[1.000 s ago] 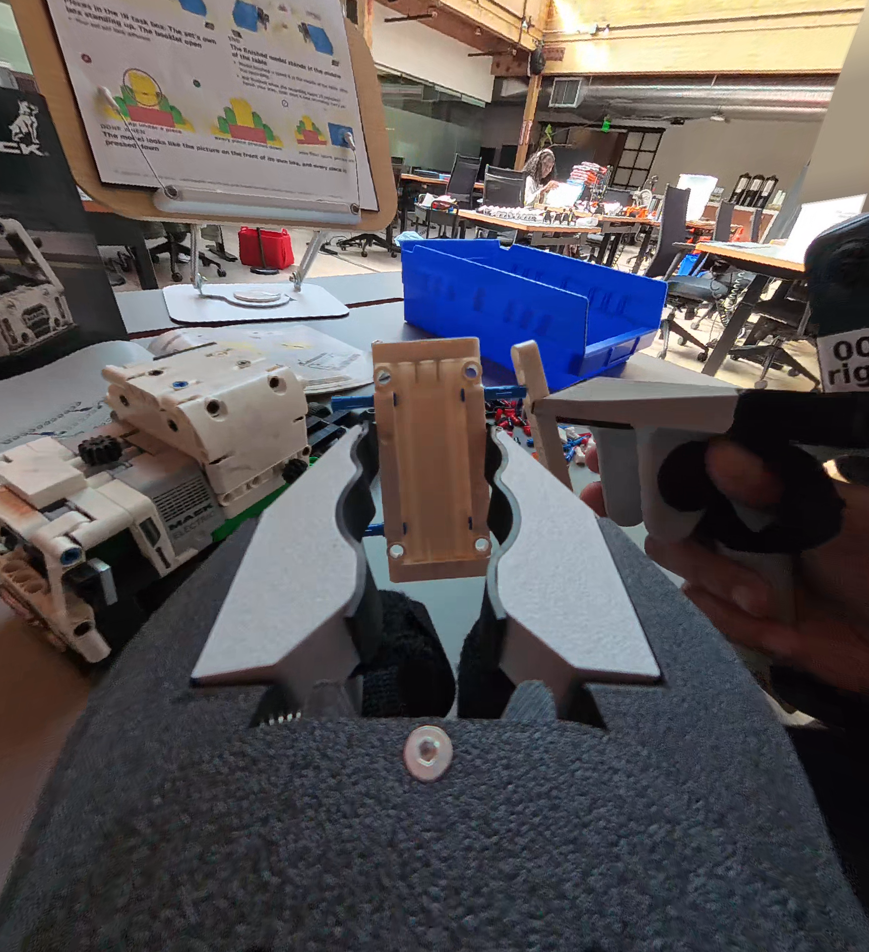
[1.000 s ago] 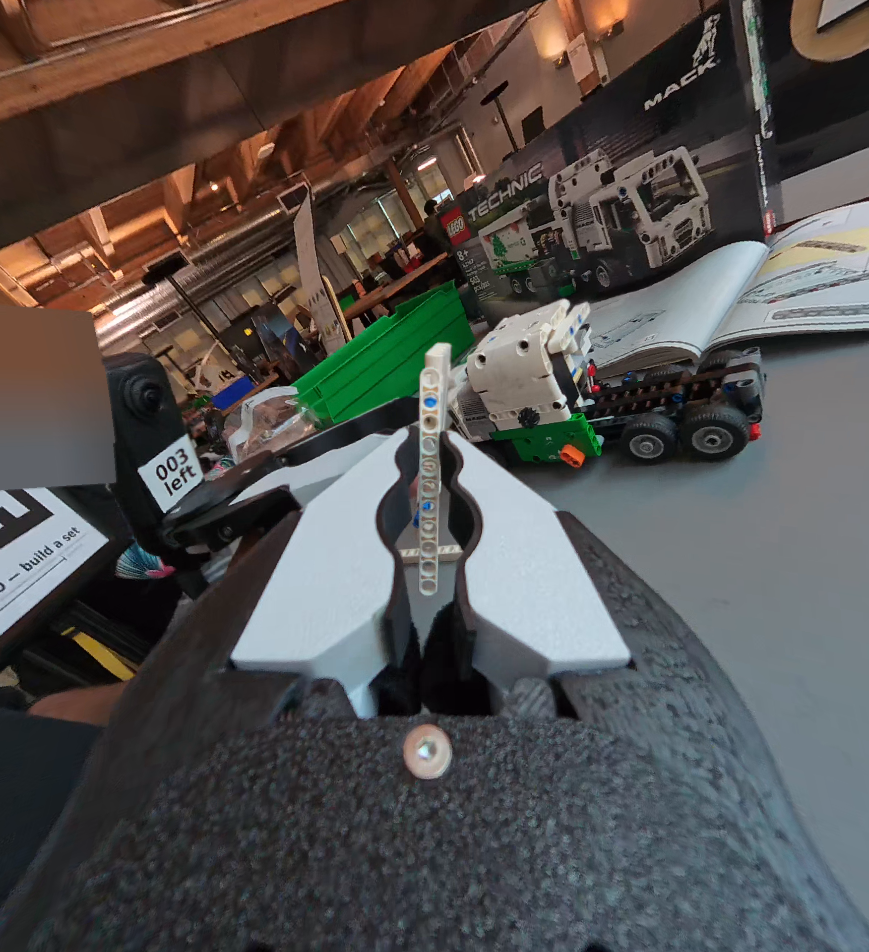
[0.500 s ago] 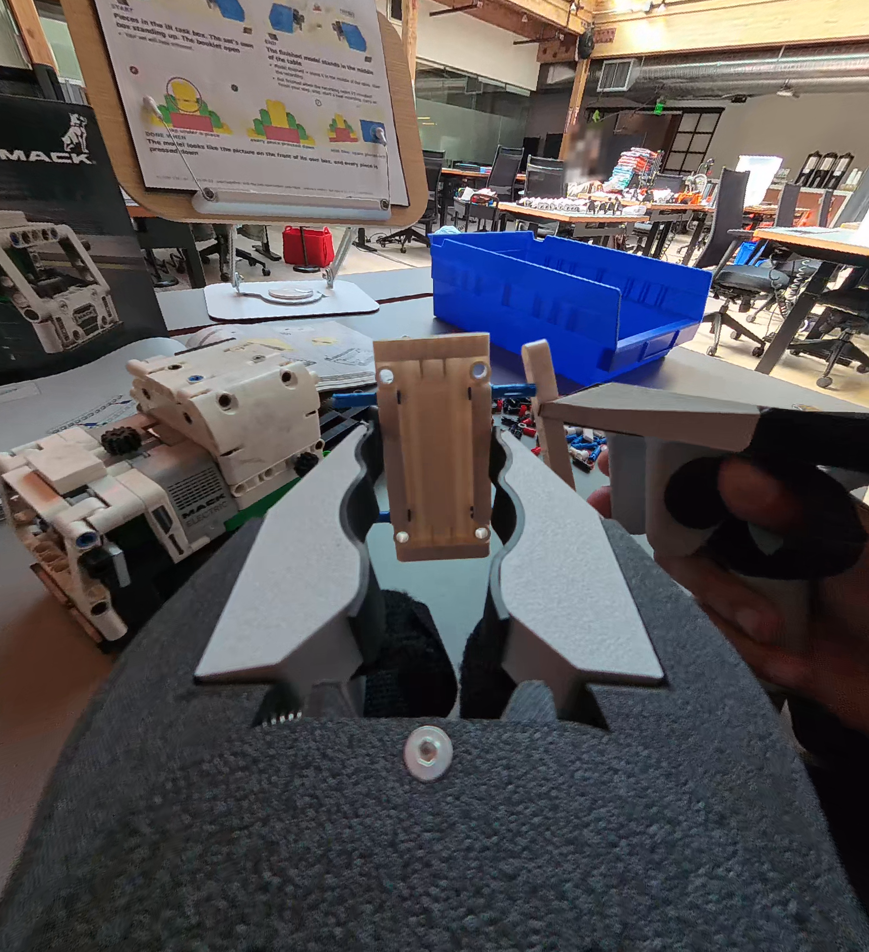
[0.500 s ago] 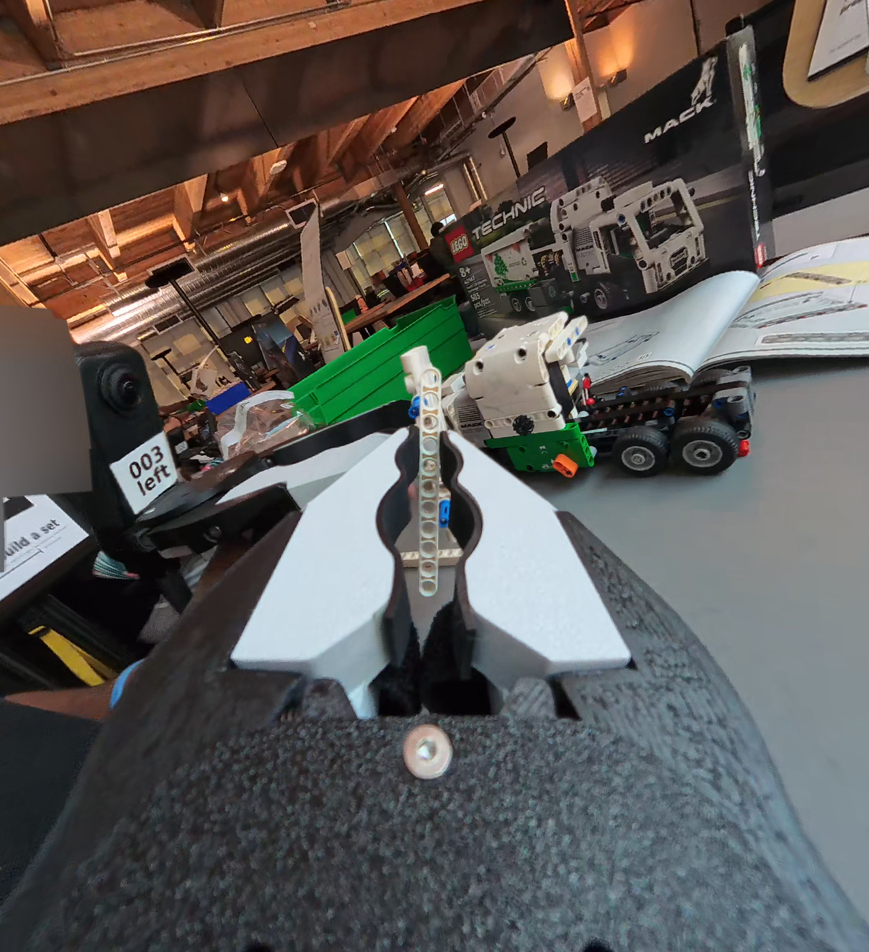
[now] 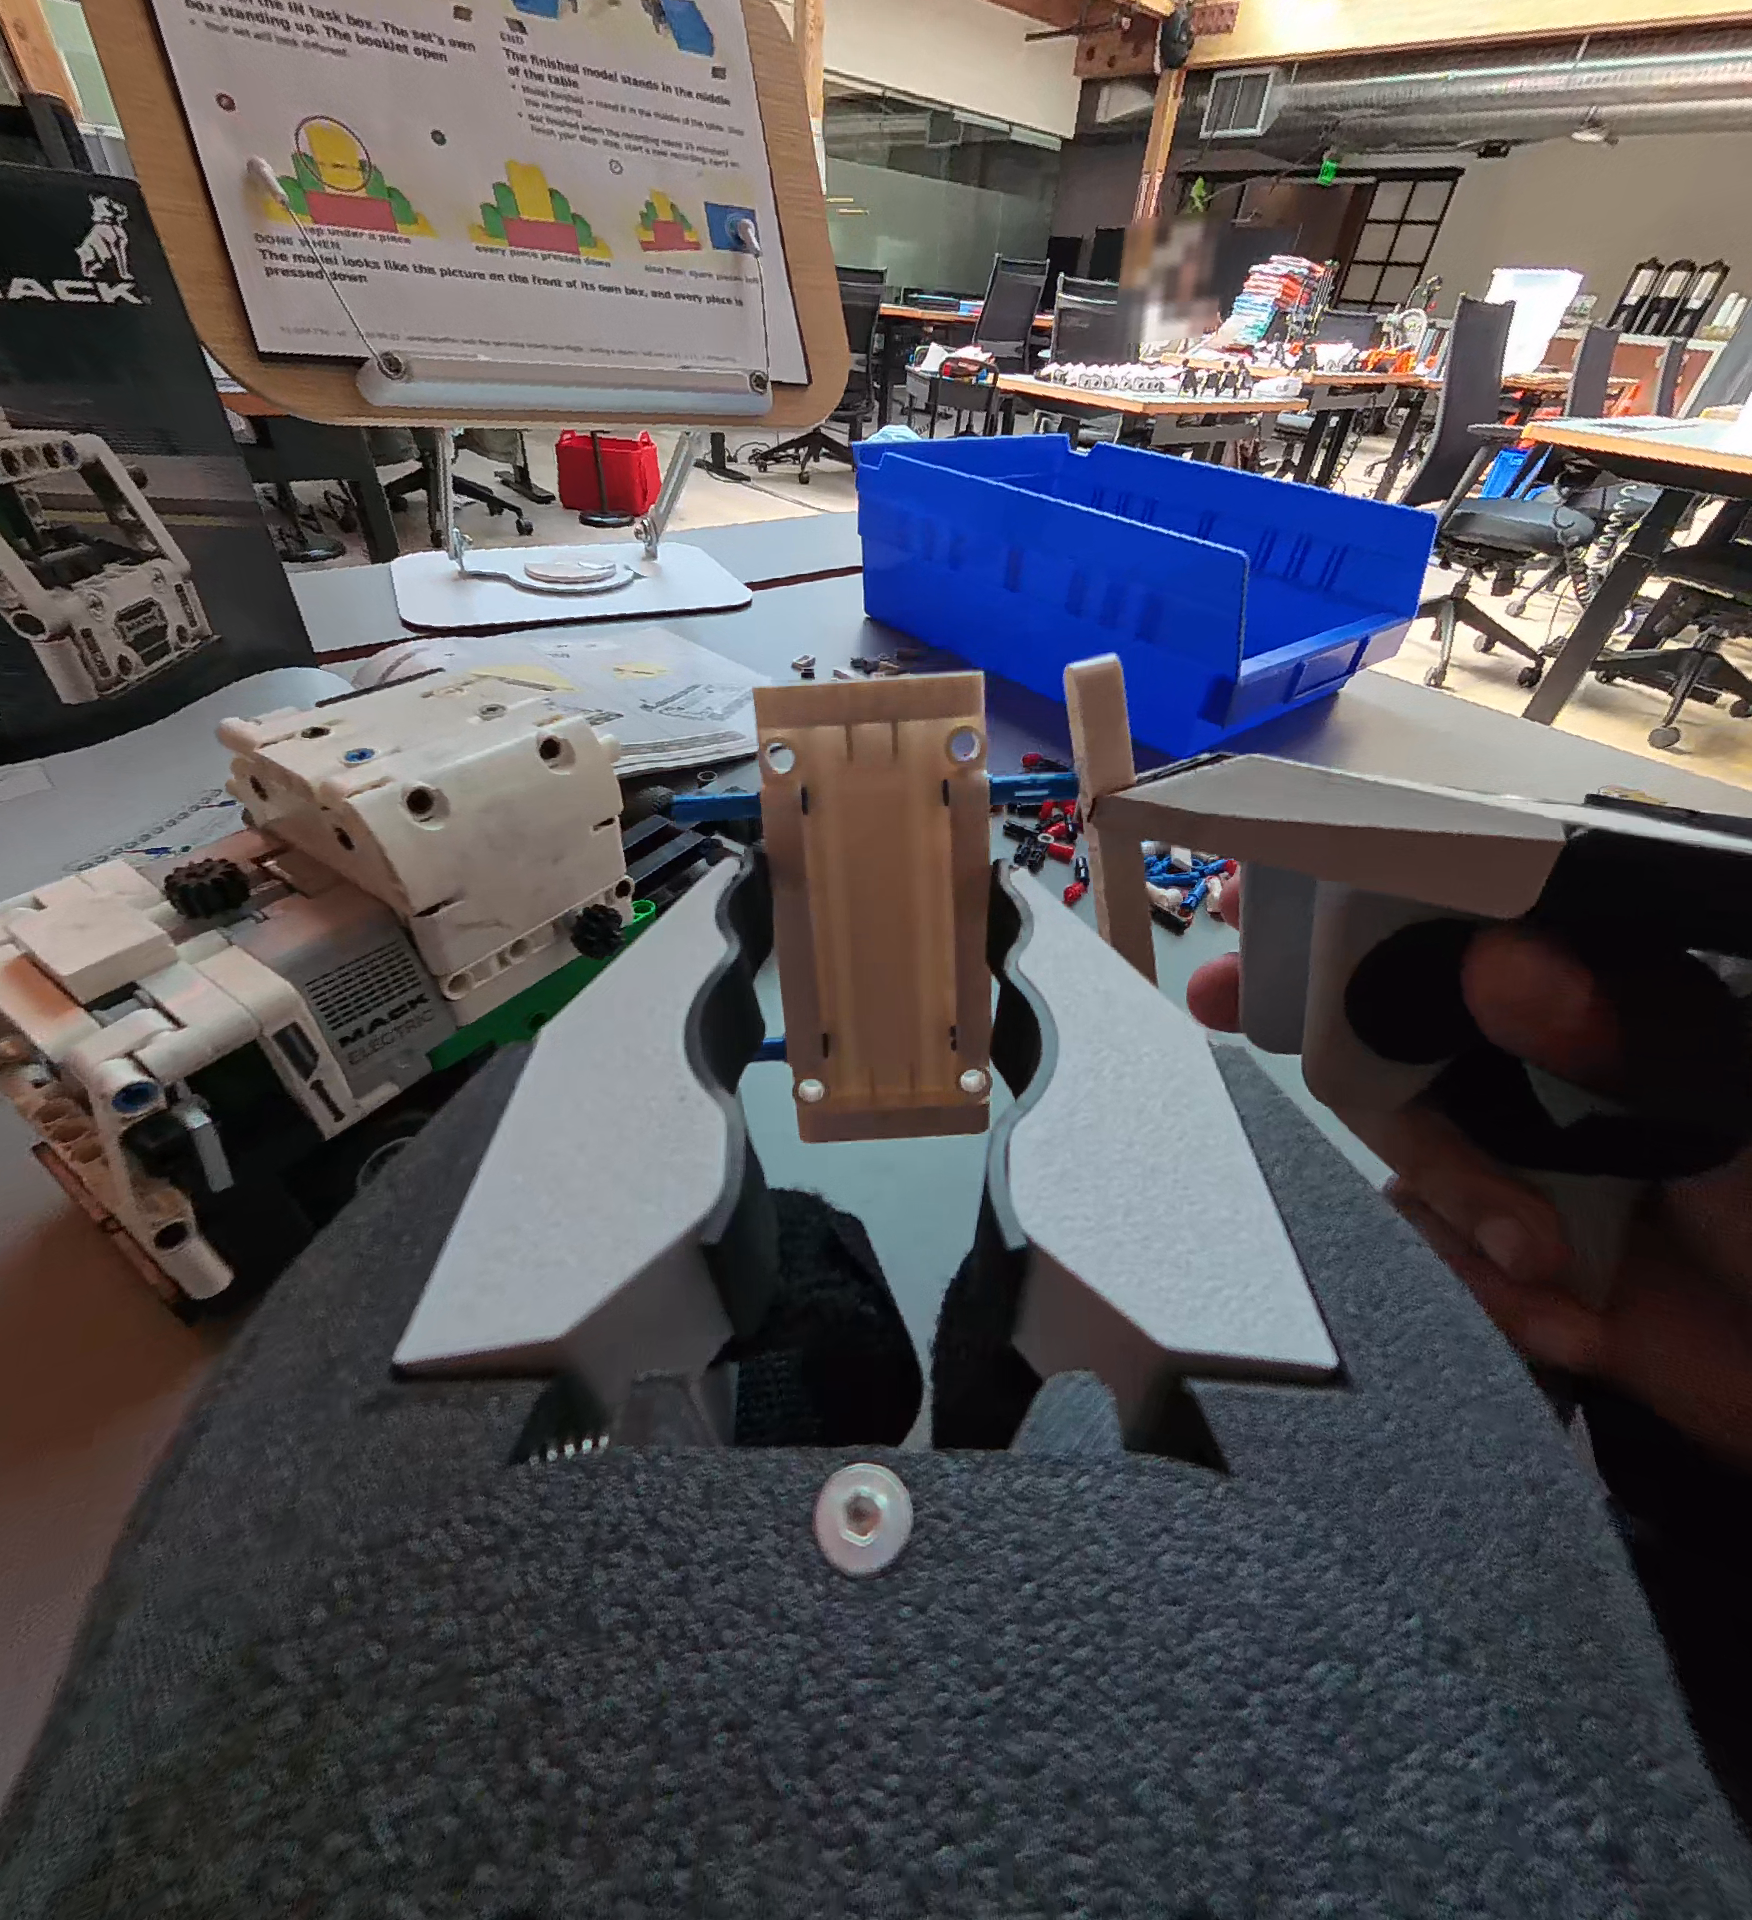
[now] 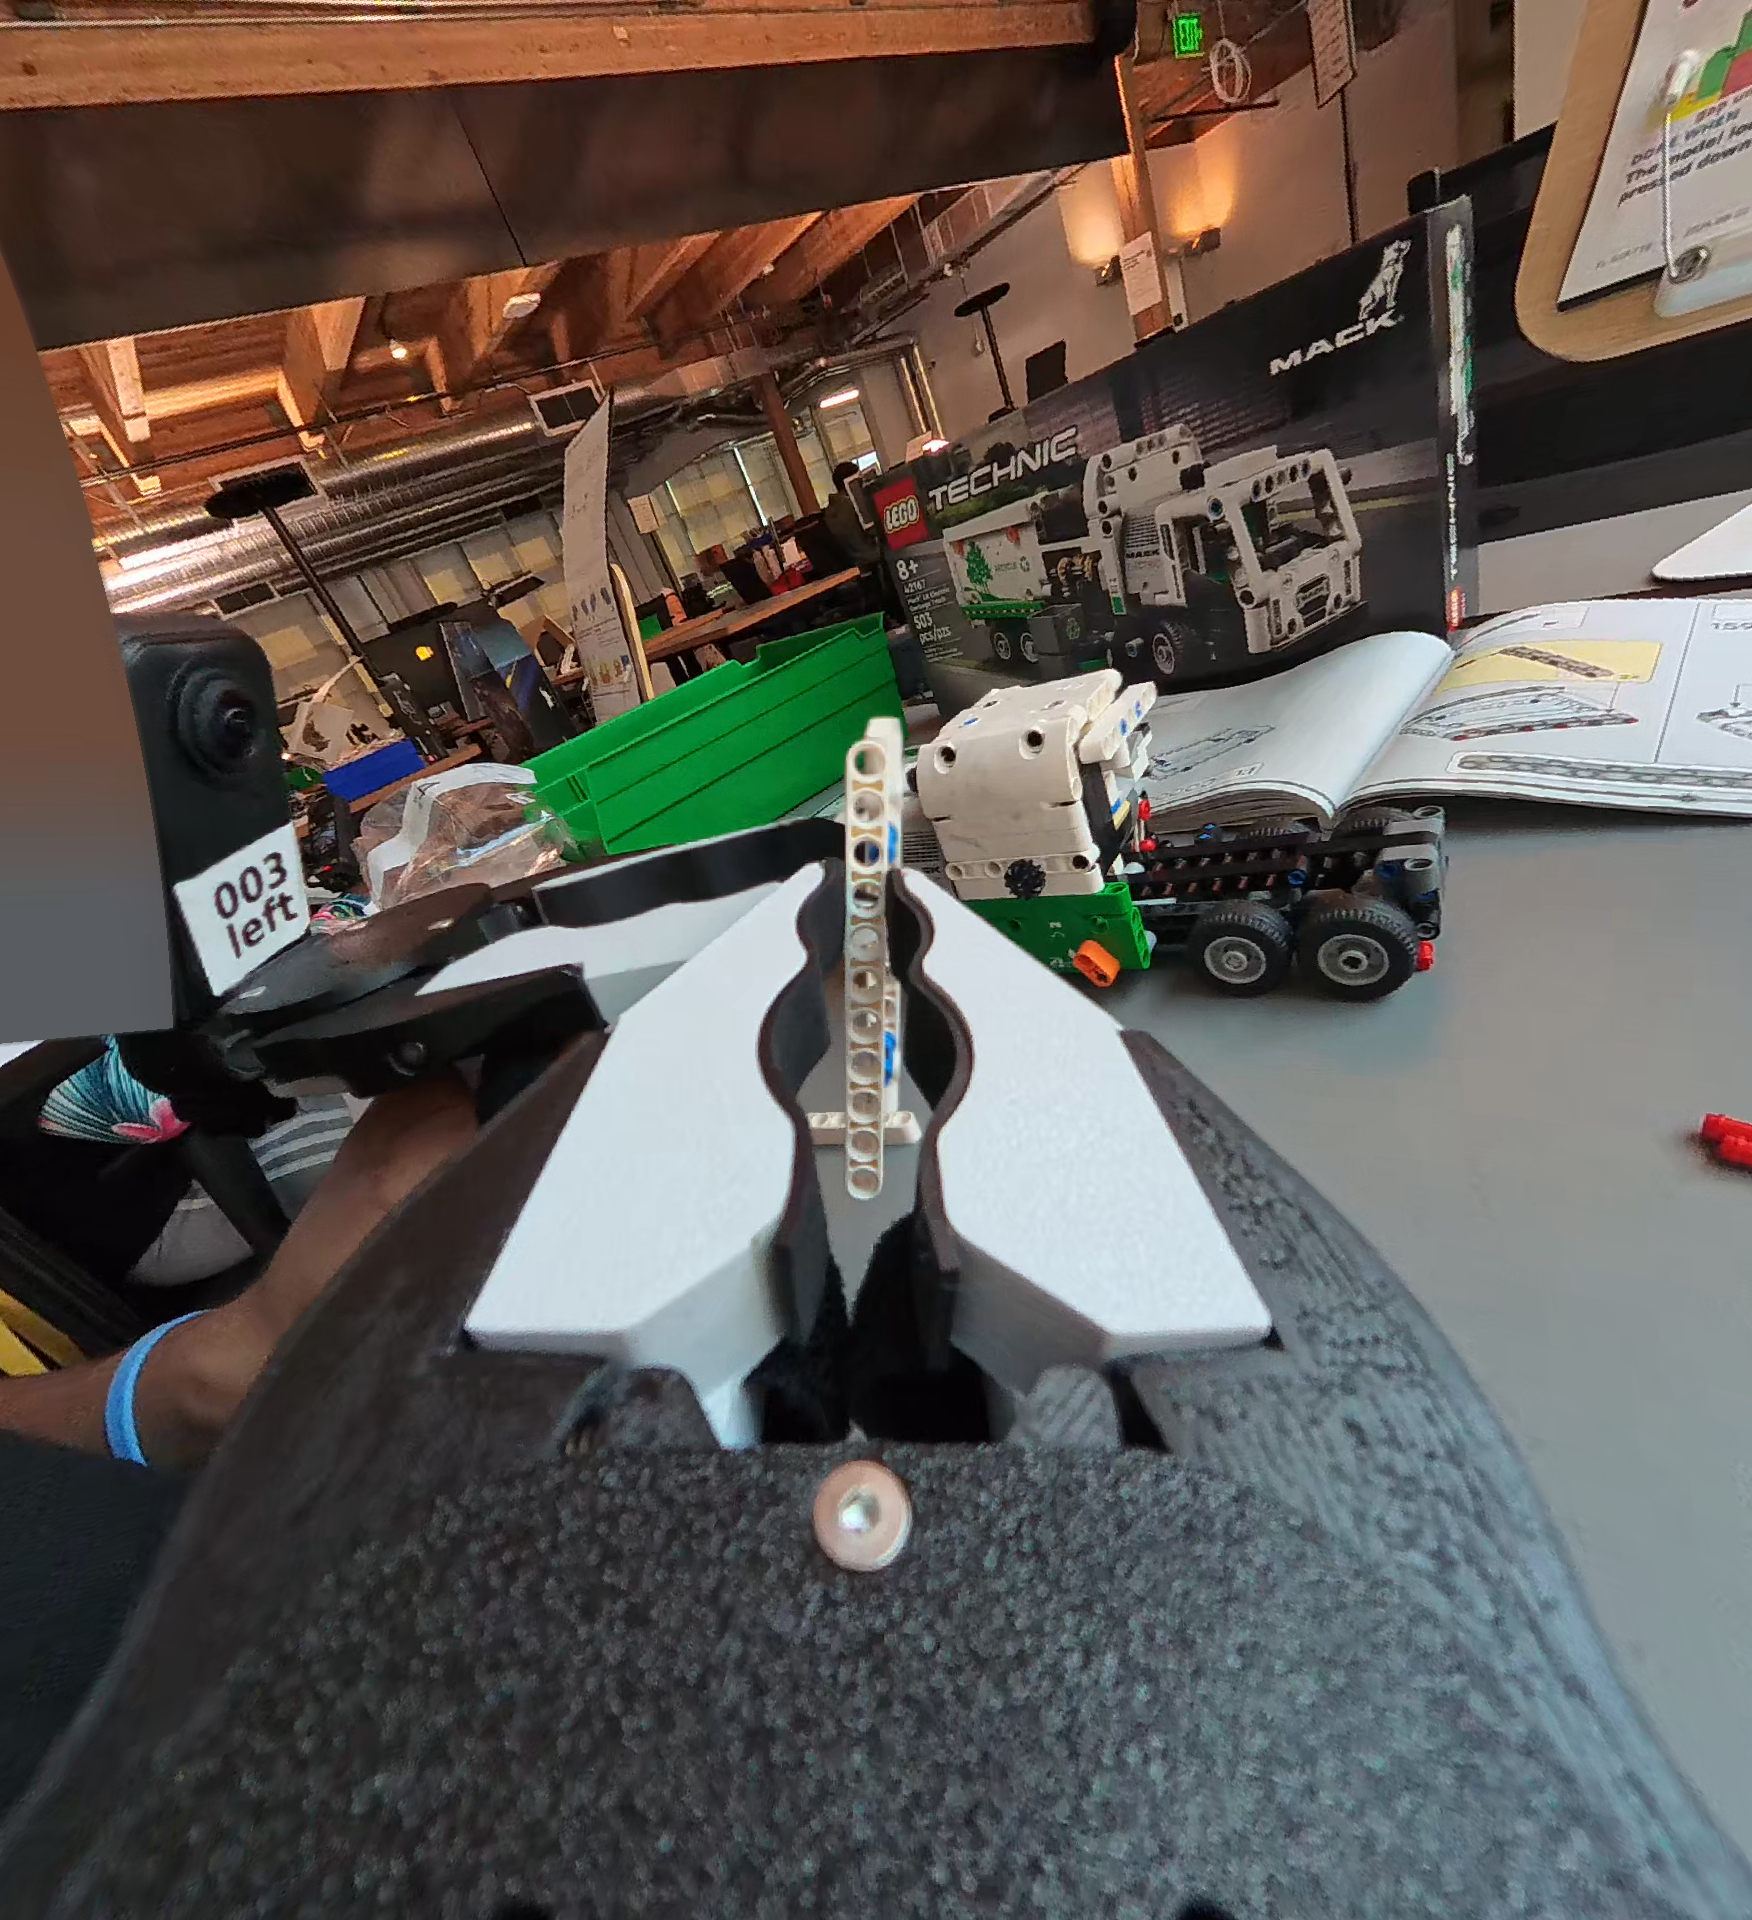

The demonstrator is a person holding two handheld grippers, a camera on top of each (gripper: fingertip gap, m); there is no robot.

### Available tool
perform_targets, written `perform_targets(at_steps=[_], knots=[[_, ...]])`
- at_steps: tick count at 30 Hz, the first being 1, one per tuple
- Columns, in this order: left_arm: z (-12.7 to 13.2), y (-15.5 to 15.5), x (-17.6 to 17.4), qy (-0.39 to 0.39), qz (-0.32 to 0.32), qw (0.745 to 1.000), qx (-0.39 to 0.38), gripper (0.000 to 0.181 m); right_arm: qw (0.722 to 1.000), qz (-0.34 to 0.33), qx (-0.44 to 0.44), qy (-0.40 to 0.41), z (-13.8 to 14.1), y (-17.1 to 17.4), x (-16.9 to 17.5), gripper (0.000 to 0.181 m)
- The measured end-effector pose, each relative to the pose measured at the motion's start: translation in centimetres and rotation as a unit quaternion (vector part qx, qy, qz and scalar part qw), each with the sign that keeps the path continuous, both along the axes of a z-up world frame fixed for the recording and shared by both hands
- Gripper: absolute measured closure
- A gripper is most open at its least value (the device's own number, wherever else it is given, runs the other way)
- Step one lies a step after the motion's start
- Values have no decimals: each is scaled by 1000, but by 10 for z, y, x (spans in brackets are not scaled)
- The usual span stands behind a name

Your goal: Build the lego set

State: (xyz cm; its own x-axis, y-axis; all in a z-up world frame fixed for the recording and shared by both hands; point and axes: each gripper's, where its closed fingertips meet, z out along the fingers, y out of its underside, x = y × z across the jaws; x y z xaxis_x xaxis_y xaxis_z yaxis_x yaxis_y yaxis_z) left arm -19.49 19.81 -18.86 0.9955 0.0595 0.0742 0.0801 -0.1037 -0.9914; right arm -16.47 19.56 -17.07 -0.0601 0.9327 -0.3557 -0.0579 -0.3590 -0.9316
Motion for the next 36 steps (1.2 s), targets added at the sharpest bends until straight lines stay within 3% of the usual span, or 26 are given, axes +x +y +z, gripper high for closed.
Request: perform_targets(at_steps=[11, 19, 28, 36], knots=[[1, -1, 2, 0, -6, 1000, 3, 141, 1000, 8, -4, -6, -2, 1, -1, 174], [4, -6, -1, 172, 20, 985, -14, 142, 998, 54, -9, -33, -12, -3, 0, 175], [1, -7, -1, 144, 8, 989, -18, 142, 997, 68, -21, -38, -14, -5, -1, 174], [0, -6, -1, 179, 13, 983, -24, 141, 997, 58, 4, -55, -17, -4, -2, 174]])
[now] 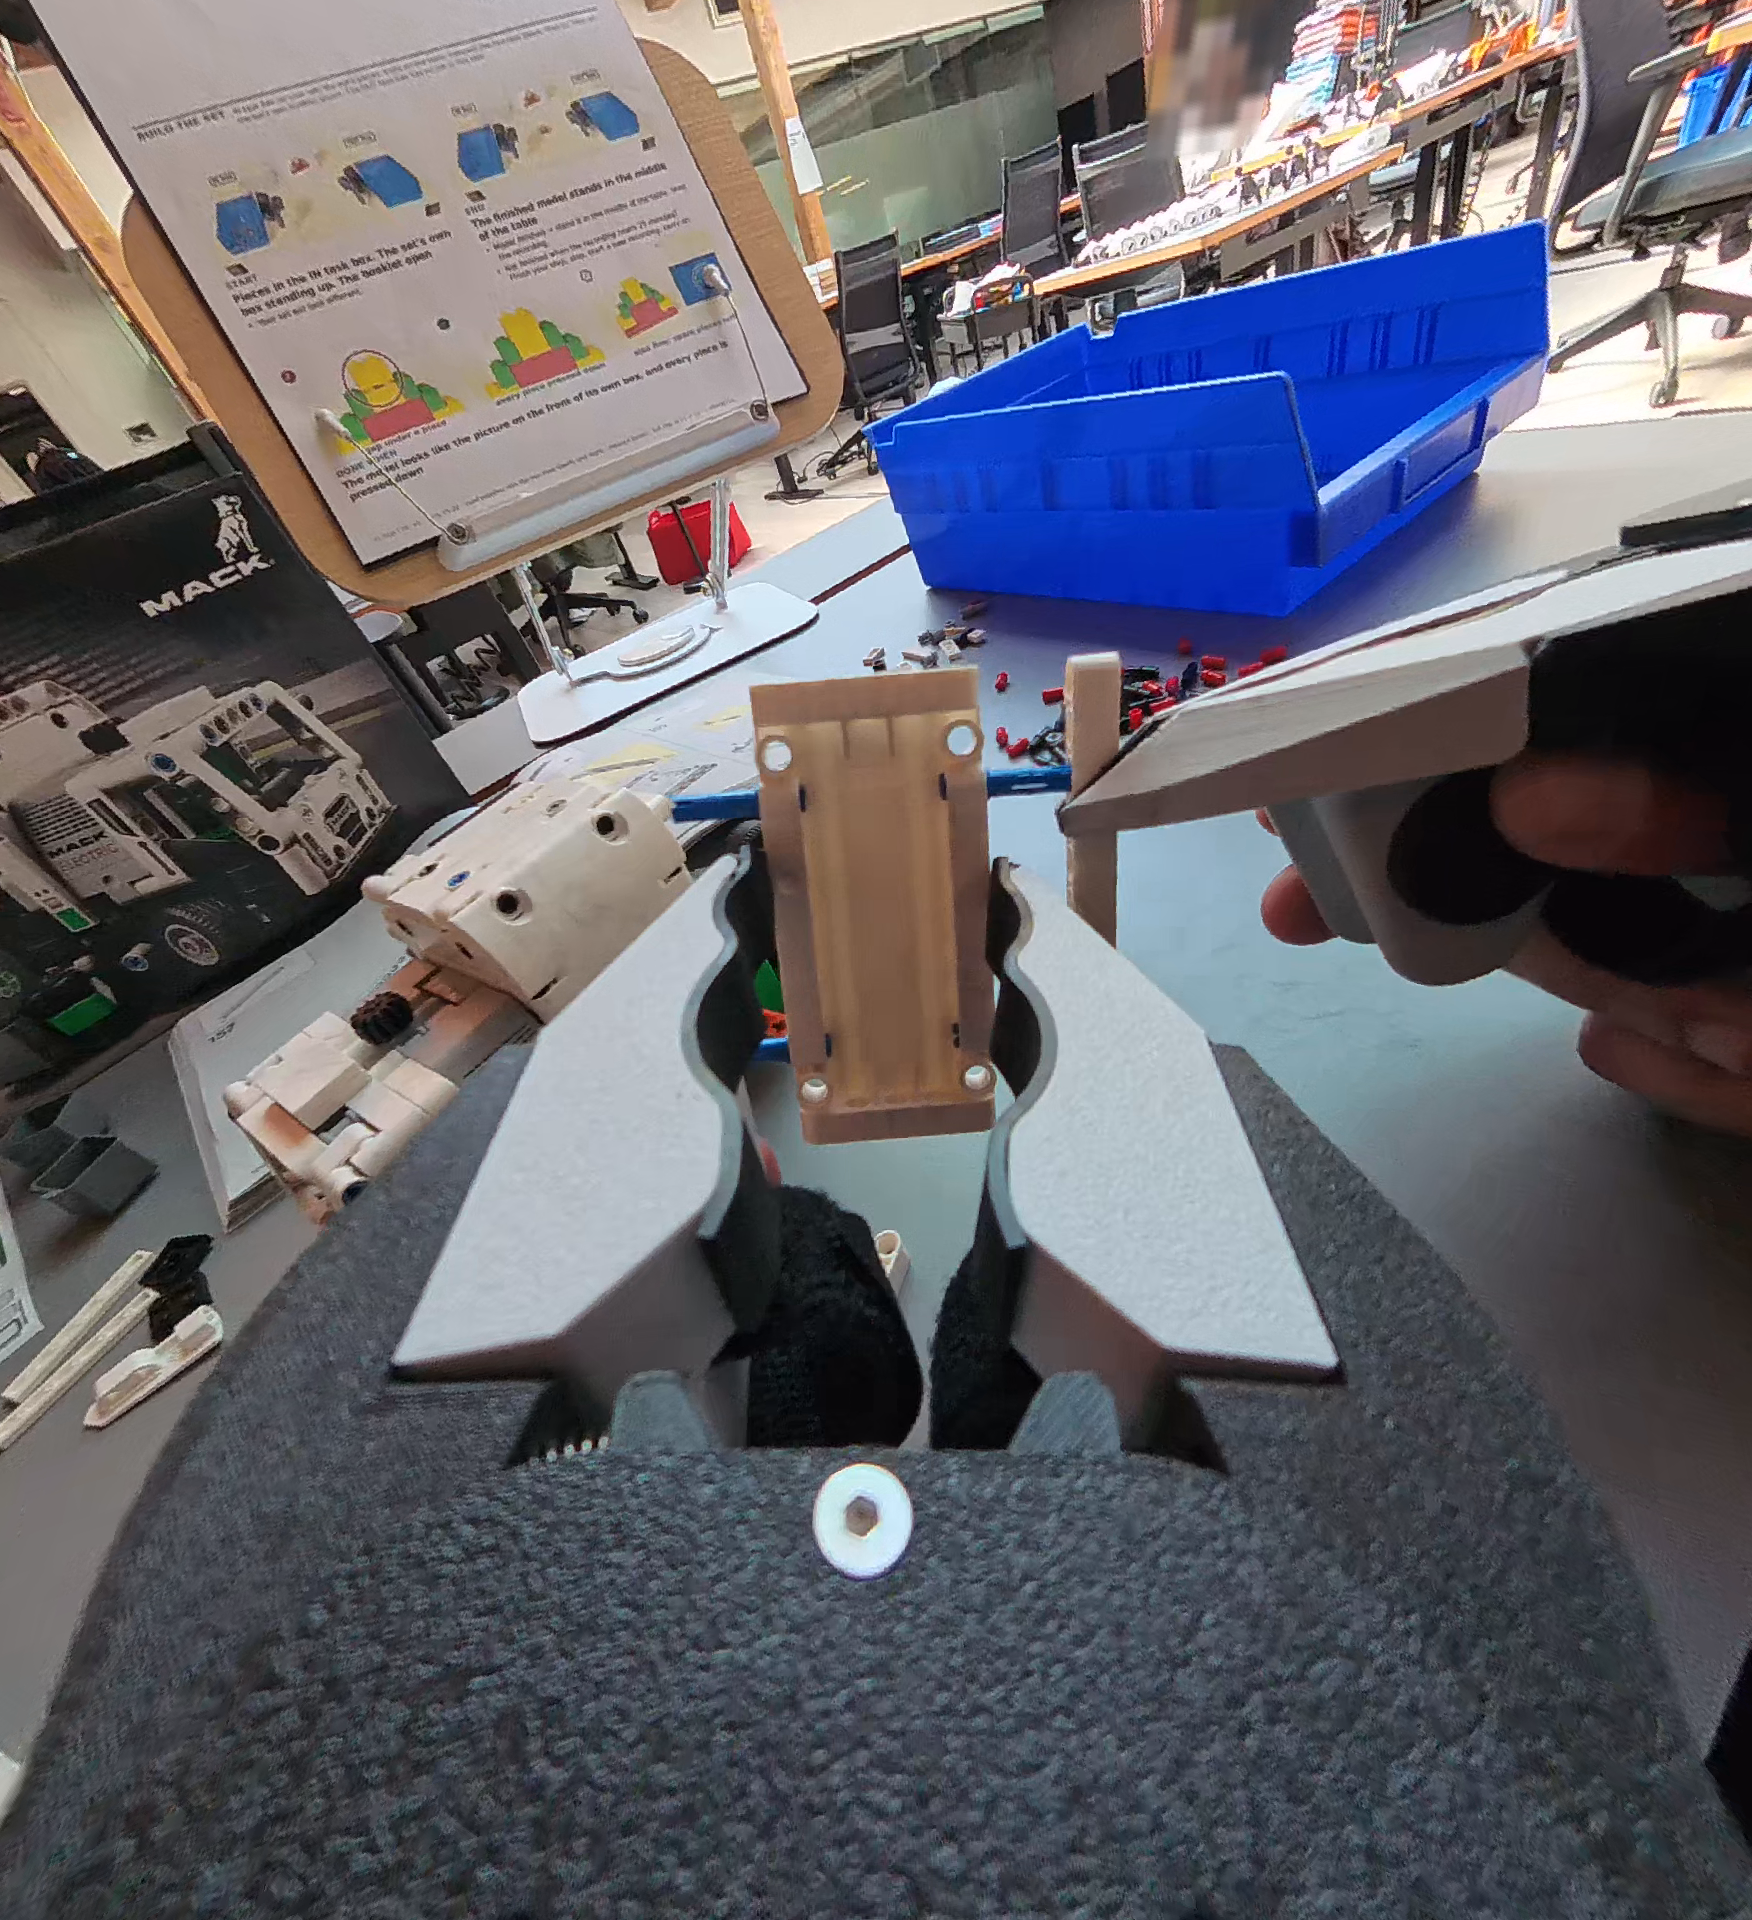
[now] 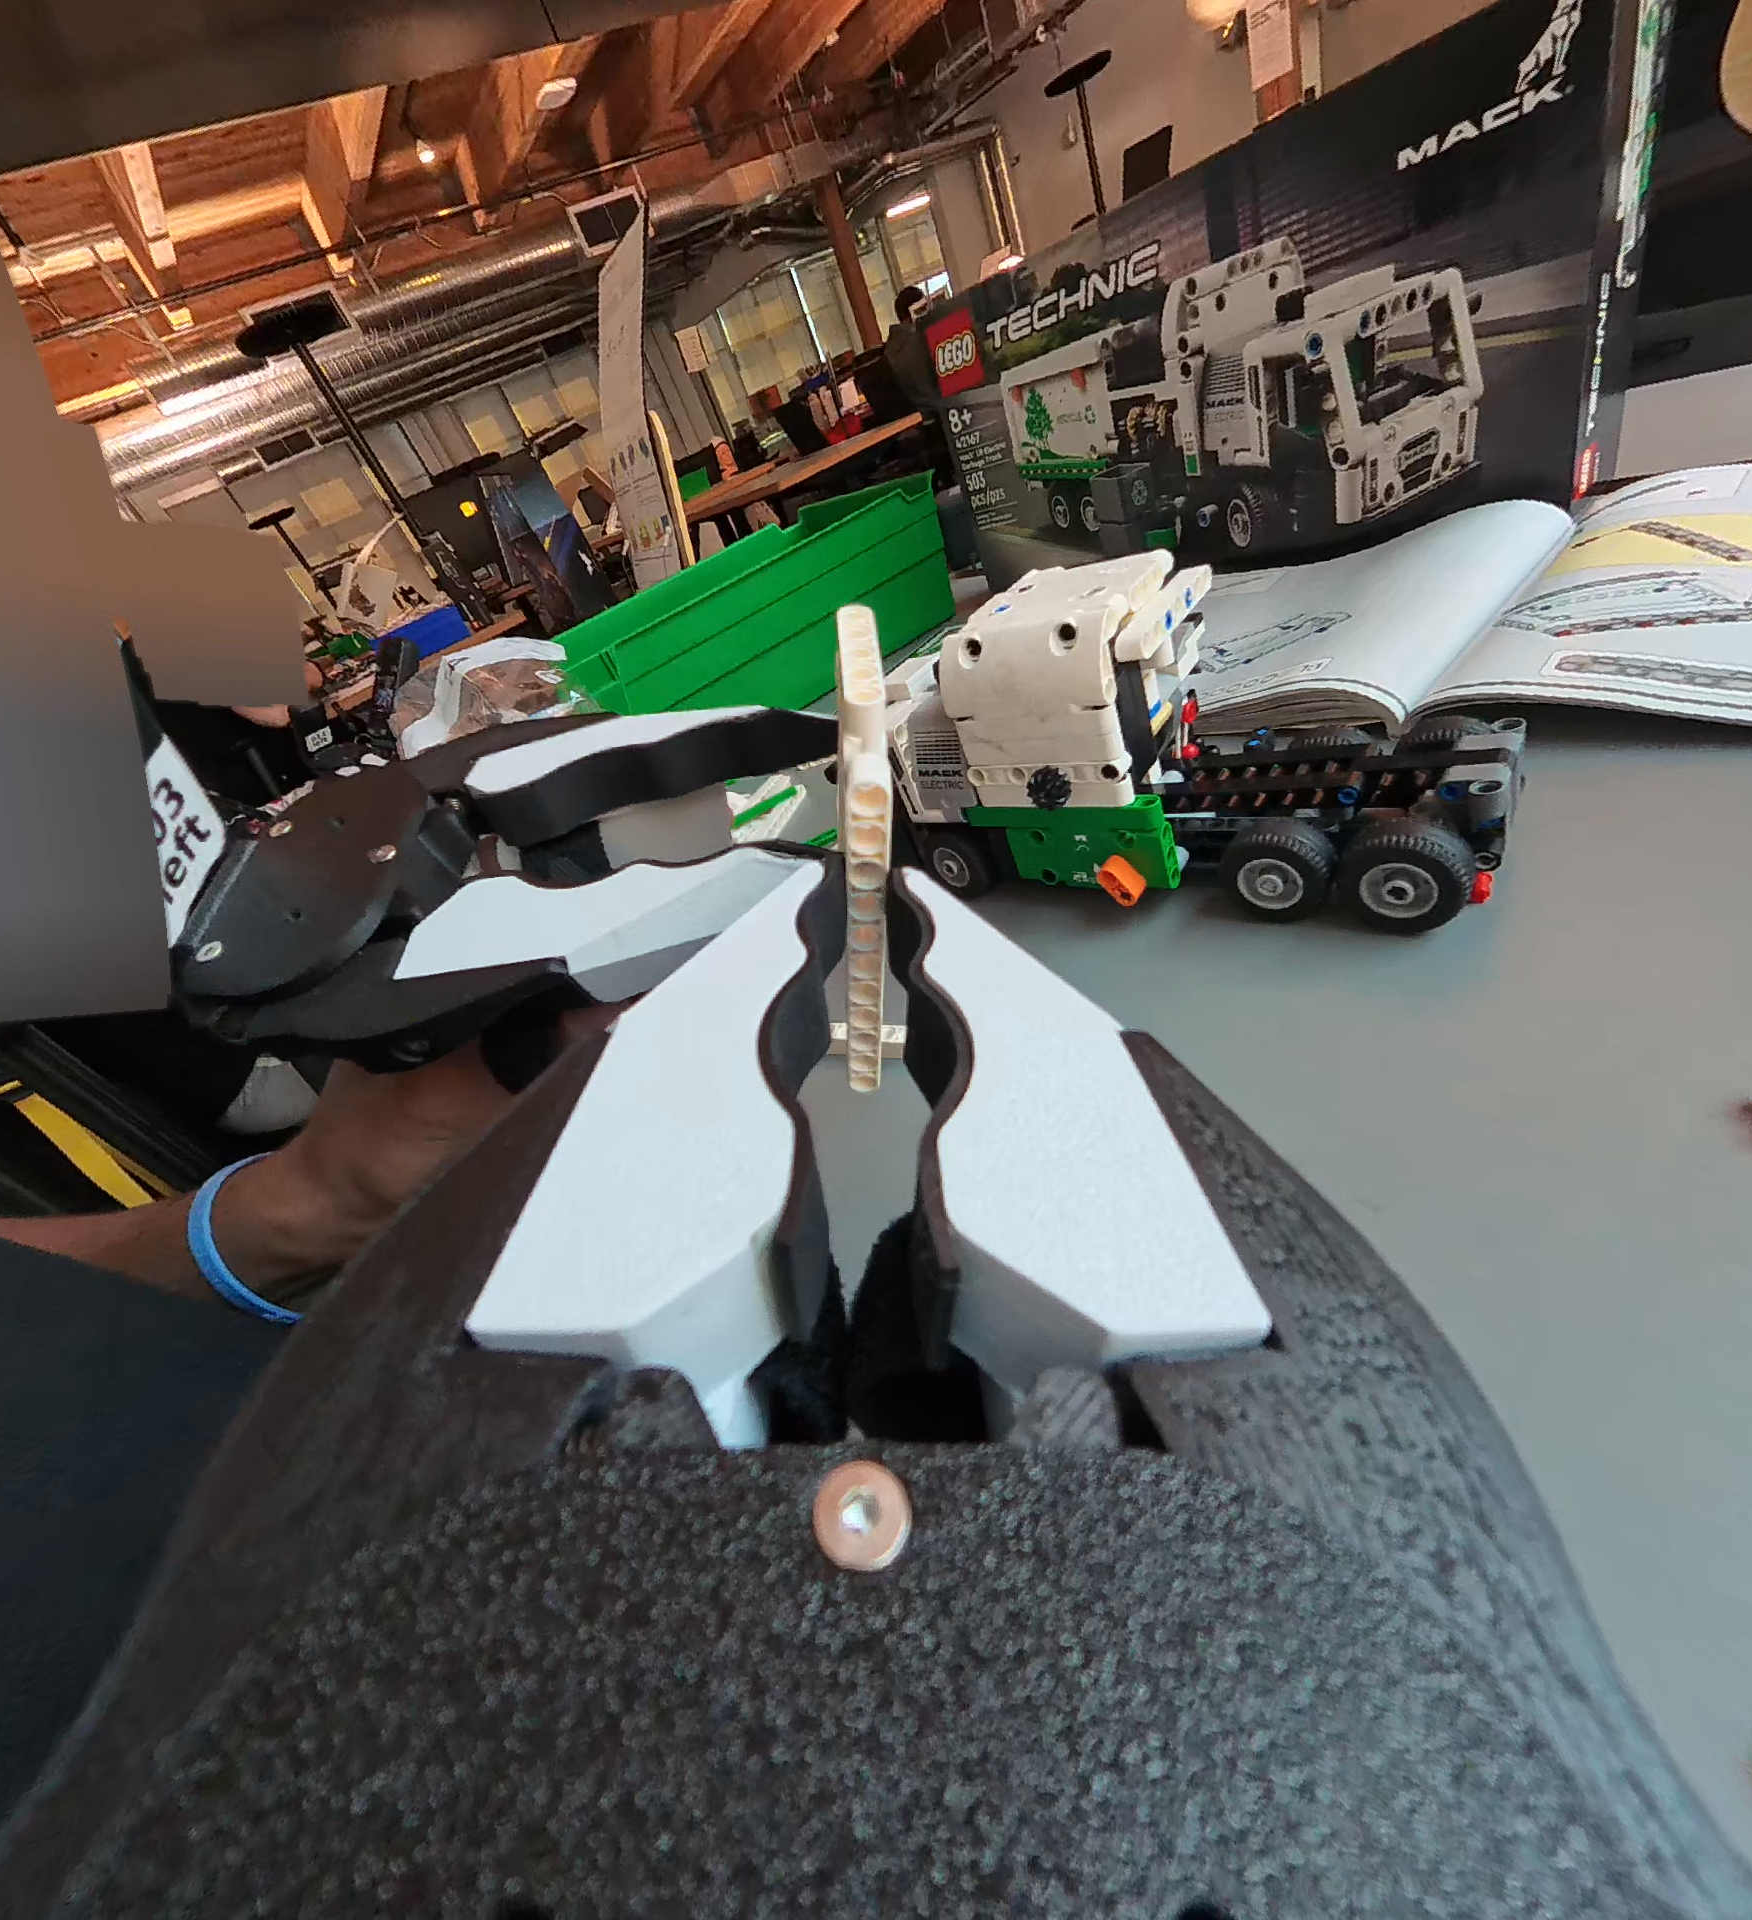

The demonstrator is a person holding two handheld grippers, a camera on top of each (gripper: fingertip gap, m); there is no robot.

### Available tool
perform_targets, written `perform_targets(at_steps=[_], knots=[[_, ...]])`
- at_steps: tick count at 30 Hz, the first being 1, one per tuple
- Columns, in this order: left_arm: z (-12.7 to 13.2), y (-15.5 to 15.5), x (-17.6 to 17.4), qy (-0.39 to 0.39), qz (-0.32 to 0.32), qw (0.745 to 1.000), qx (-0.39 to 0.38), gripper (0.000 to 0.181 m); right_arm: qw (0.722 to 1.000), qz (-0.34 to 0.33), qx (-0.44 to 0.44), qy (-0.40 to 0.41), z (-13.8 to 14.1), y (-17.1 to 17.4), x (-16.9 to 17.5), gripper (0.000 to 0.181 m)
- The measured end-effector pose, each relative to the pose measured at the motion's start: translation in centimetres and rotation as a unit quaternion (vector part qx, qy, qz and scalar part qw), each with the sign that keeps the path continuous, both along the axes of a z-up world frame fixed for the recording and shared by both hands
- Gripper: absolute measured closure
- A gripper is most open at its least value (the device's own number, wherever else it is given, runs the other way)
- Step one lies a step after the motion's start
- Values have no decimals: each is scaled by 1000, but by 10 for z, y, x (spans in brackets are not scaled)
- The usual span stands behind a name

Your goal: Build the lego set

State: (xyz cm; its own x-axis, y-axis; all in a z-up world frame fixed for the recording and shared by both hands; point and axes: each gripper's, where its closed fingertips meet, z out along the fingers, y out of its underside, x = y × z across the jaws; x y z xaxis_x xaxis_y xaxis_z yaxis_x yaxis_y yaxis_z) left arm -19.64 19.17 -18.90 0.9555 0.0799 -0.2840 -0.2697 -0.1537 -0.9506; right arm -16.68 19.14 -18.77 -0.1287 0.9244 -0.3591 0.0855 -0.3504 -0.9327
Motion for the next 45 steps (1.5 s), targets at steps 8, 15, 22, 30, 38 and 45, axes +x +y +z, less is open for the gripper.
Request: perform_targets(at_steps=[8, 15, 22, 30, 38, 45], knots=[[-2, 1, 1, -57, -21, 998, 0, 141, 1000, 4, 7, -6, 3, 0, 0, 175], [-7, 2, 1, -128, -38, 991, -8, 141, 1000, 2, 24, -17, 2, -1, -2, 175], [-5, 1, -1, -192, -45, 980, -3, 141, 1000, 5, 14, -9, 9, -3, -5, 175], [6, -1, 9, -373, -106, 921, 22, 141, 999, 26, 37, -4, 27, -13, -7, 174], [7, -2, 13, -460, -124, 878, 39, 142, 999, 20, 48, -10, 32, -19, -9, 174], [7, -2, 10, -464, -92, 879, 58, 142, 996, -38, 55, -51, 28, -12, -13, 175]])
